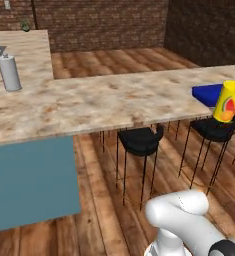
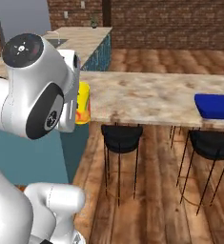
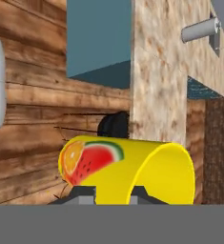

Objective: There is a tray on the dining counter. Grab the cup, mug, and pitcher and place them on the tray. The pitcher may be placed next to the tray if it cannot fit the tray.

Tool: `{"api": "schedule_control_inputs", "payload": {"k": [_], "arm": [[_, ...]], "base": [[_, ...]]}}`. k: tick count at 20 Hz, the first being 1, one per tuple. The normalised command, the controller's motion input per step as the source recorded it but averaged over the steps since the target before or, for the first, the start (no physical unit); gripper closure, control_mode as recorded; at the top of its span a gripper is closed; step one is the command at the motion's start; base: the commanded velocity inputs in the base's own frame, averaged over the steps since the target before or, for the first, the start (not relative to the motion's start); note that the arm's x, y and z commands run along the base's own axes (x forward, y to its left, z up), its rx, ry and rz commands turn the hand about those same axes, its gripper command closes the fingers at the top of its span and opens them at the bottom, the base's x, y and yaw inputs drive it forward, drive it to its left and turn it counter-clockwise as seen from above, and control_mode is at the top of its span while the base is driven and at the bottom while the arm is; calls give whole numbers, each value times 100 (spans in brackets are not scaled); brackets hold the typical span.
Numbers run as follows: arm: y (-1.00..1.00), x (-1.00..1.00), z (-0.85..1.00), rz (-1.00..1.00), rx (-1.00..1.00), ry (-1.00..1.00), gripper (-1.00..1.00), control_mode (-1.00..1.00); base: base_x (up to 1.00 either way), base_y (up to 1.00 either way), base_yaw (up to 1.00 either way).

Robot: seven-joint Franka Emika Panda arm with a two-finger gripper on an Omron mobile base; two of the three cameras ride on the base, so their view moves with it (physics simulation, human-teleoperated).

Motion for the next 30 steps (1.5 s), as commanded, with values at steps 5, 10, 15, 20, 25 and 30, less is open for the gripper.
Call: {"api": "schedule_control_inputs", "payload": {"k": [5, 10, 15, 20, 25, 30], "arm": [[0, 0, 0, 0, 0, 0, 100, 100], [0, 0, 0, 0, 0, 0, 100, 100], [0, 0, 0, 0, 0, 0, 100, 100], [0, 0, 0, 0, 0, 0, 100, 100], [0, 0, 0, 0, 0, 0, 100, 100], [0, 0, 0, 0, 0, 0, 100, 100]], "base": [[92, -81, 67], [44, -97, 27], [3, -100, 7], [13, -91, -10], [14, -99, -27], [21, -68, -30]]}}
